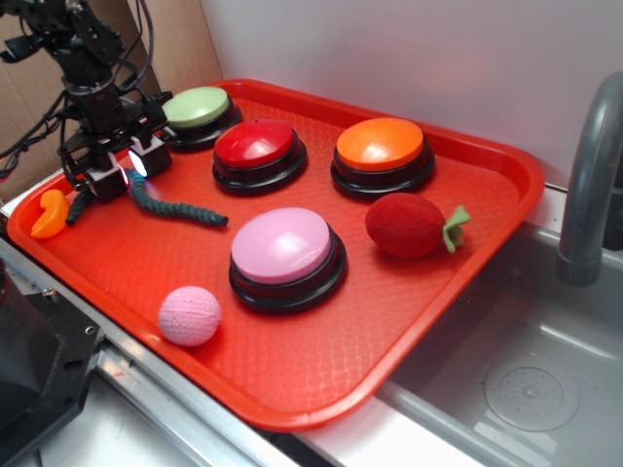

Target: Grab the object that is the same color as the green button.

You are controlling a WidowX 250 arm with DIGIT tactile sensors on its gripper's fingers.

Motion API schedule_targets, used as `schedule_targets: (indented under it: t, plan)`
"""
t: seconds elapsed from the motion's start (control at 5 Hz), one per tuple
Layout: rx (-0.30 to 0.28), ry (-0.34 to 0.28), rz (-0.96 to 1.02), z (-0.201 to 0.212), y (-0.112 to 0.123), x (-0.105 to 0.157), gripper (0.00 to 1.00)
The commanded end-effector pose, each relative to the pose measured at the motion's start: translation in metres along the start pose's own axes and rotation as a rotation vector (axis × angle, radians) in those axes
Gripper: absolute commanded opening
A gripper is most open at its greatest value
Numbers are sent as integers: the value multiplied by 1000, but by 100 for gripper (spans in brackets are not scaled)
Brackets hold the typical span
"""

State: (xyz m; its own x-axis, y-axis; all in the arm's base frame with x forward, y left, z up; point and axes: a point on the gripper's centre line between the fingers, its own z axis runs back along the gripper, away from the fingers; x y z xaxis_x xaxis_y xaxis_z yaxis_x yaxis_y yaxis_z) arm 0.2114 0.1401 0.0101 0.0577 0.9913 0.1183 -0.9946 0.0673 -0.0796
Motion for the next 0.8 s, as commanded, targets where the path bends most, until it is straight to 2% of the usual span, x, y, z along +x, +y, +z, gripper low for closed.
schedule_targets:
  t: [0.0,0.2,0.4,0.6]
  plan:
    - [12,-22,3,10,9,-5,0]
    - [-26,-50,-63,39,6,-5,0]
    - [-69,-36,-235,77,3,-9,0]
    - [-59,4,-457,106,0,-14,0]
